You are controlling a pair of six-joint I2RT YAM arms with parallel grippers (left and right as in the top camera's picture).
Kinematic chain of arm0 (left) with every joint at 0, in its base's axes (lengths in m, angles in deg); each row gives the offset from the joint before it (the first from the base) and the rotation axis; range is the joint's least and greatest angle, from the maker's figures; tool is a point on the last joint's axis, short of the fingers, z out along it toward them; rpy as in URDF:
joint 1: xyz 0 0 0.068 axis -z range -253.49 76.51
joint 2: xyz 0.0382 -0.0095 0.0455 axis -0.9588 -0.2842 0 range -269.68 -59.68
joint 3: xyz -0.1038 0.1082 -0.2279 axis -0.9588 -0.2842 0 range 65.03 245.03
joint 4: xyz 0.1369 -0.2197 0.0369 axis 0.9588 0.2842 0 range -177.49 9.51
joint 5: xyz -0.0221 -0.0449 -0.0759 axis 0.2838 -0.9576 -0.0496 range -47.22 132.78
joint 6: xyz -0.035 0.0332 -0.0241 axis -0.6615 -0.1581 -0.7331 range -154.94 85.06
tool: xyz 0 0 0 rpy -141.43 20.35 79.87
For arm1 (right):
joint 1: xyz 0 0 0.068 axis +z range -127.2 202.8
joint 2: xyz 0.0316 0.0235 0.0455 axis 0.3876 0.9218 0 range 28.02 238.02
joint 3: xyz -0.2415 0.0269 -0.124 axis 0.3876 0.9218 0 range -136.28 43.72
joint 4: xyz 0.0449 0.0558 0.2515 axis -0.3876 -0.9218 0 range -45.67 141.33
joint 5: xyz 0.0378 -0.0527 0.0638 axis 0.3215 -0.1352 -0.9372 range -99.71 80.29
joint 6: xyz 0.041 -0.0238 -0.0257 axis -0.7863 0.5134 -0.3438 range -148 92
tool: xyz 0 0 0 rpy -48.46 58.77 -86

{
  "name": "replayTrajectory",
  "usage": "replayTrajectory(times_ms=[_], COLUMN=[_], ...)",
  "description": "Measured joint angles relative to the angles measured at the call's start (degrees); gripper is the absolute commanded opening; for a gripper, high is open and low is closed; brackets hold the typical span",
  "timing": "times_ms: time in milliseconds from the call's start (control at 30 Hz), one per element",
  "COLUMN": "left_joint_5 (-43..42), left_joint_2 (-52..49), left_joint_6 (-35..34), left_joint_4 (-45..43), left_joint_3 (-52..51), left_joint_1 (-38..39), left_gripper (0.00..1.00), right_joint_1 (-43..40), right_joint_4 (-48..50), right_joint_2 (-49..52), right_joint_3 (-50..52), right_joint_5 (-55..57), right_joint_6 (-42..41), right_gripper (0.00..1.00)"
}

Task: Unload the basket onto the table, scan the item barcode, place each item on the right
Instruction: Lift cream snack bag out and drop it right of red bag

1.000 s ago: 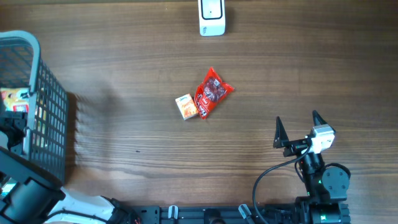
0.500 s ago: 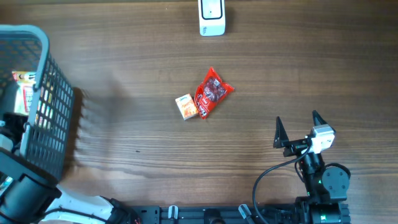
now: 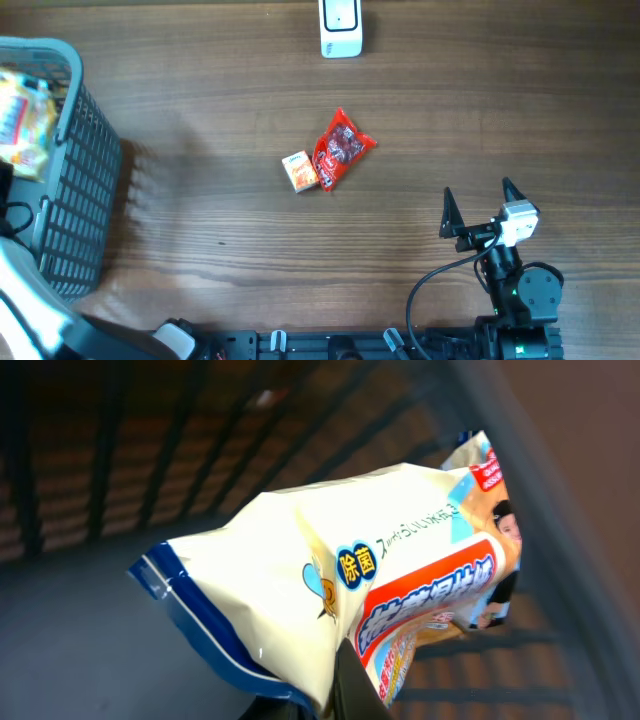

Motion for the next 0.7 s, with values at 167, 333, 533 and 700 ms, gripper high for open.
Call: replayTrajectory(times_ms=[167,333,533,700], left_joint_5=[-0.87,-1.79,-9.81,-11.21], left_joint_2=[15.04,26.05,31.26,18.71], left_joint_6=[-0.20,-7.23,-12.50,-12.76], left_joint_4=[-1.66,-4.20,10.99,20.81], left_joint_3=[0.02,0.04,0.70,0.48], left_joint_1=[0.26,0.74,13.81,36.89], left_gripper=[0.04,0.04,0.04,0.04], right_joint_1=[0.00,0.00,0.00,0.00], right_joint_4=[0.00,0.00,-0.02,0.00], right_joint_2=[0.00,0.00,0.00,0.02], right_joint_3=[0.00,0.00,0.00,0.00], right_joint_5=[0.00,0.00,0.00,0.02], right_joint_6=[0.00,0.00,0.00,0.00], right_gripper=[1.00,1.00,1.00,1.00])
